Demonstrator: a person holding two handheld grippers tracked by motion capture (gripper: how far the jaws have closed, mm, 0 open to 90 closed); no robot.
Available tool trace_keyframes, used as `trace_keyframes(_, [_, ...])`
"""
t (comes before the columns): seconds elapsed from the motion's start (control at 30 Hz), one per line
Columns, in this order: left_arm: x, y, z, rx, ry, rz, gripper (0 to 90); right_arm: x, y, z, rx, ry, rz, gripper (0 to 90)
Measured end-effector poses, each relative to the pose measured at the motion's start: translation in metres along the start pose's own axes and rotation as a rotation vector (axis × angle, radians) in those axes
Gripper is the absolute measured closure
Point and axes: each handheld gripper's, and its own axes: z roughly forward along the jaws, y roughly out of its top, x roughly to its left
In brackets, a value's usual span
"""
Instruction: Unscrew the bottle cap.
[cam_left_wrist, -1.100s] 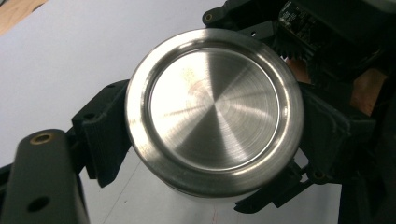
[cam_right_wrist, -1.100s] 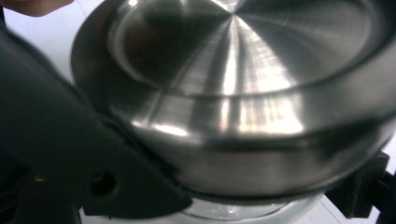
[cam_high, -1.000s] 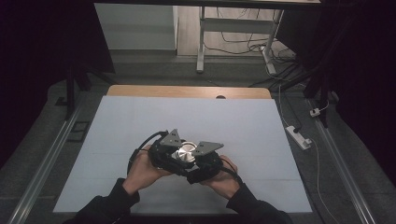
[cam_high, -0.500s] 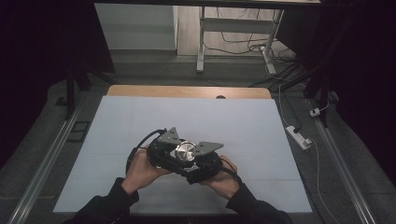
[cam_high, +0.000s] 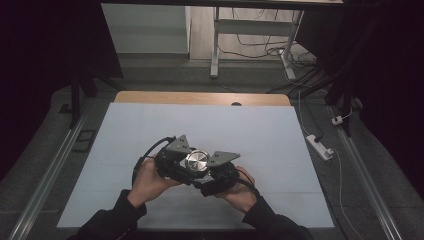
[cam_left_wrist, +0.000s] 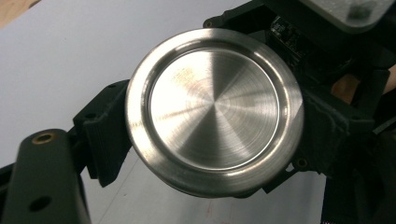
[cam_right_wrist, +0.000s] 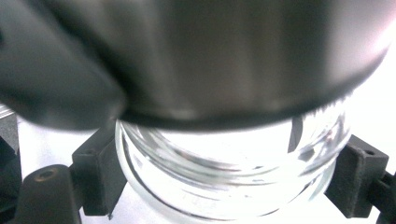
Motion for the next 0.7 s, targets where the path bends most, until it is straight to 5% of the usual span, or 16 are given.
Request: trace_keyframes(0.7, [0.008,-0.012,-0.021,-0.016,0.023,-0.033,19.2,-0.012,-0.002,-0.006,-0.007,-0.041,0.020,15.2])
